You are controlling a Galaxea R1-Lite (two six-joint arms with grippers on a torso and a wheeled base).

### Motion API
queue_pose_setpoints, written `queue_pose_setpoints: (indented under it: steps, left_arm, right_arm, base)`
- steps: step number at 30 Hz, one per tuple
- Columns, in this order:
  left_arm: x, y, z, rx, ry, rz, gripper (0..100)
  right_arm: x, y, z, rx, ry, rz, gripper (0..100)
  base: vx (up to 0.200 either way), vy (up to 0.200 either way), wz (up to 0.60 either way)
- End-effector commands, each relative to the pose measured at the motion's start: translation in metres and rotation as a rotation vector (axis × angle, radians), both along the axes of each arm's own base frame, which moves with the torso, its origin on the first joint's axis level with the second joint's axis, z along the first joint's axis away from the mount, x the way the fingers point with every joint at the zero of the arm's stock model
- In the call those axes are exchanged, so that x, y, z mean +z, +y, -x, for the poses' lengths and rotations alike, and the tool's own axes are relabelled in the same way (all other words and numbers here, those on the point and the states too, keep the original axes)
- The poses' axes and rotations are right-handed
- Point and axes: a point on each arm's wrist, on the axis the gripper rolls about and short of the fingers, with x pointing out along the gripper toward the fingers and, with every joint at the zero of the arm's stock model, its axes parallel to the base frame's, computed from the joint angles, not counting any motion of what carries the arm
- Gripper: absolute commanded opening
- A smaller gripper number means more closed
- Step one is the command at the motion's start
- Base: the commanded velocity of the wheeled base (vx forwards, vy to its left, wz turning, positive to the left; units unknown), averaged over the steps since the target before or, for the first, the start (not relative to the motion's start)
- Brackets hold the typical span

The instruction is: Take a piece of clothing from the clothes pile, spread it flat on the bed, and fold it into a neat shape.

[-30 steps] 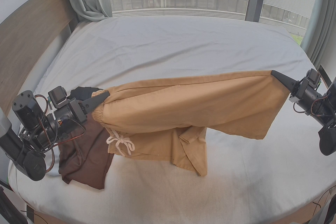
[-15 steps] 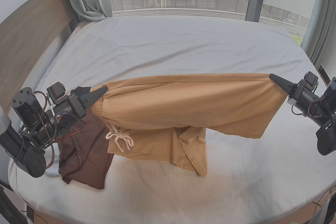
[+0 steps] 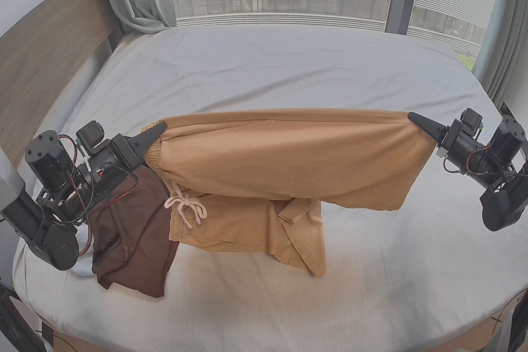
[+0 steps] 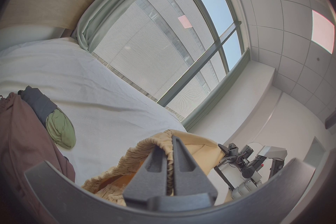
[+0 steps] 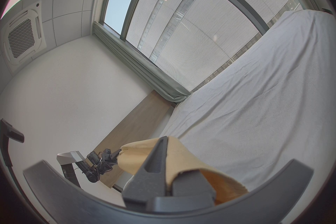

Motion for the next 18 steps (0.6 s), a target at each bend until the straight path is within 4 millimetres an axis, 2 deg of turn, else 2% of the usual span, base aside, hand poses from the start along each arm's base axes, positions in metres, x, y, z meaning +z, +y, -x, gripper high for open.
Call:
queue_pose_setpoints:
  steps: [1, 18]
  left_arm:
    - [-0.009, -0.004, -0.015, 0.027, 0.017, 0.005, 0]
    - [-0.022, -0.012, -0.039, 0.094, 0.029, 0.02, 0]
  right_arm:
    - [-0.018, -0.002, -0.024, -0.008, 0.026, -0.001, 0]
    - [-0.02, 0.002, -0.057, -0.047, 0.042, 0.009, 0]
  base:
    - [0.0, 0.0, 0.0]
    - [0.0, 0.0, 0.0]
